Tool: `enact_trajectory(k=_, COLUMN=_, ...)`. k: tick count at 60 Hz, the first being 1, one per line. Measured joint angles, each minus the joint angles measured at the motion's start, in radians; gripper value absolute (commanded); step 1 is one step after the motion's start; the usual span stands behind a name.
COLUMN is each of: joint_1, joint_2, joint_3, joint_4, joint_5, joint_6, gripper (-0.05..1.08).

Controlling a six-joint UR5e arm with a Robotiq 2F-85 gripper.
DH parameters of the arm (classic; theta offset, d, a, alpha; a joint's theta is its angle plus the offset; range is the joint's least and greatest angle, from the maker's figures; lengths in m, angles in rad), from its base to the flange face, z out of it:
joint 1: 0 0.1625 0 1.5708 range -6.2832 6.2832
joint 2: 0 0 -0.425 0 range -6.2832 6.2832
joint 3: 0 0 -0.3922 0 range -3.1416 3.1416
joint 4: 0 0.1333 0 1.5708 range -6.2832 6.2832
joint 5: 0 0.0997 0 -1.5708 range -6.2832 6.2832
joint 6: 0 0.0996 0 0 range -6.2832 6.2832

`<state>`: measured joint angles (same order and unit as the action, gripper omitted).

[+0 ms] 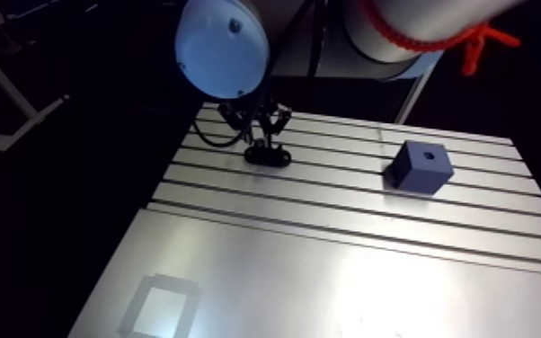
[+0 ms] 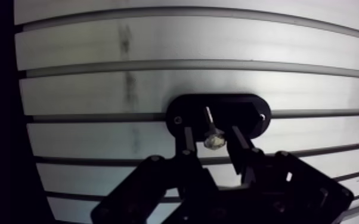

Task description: Pick up the M10 bolt and insert it into the hex recess until seated.

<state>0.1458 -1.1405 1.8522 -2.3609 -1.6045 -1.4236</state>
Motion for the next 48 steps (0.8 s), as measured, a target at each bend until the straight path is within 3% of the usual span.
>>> enact_trajectory(k=48, joint_1=-0.001, joint_2=0.002, joint_3=0.0, joint_4=0.001, joint_5=0.001, joint_6=-0.002, gripper=0.64)
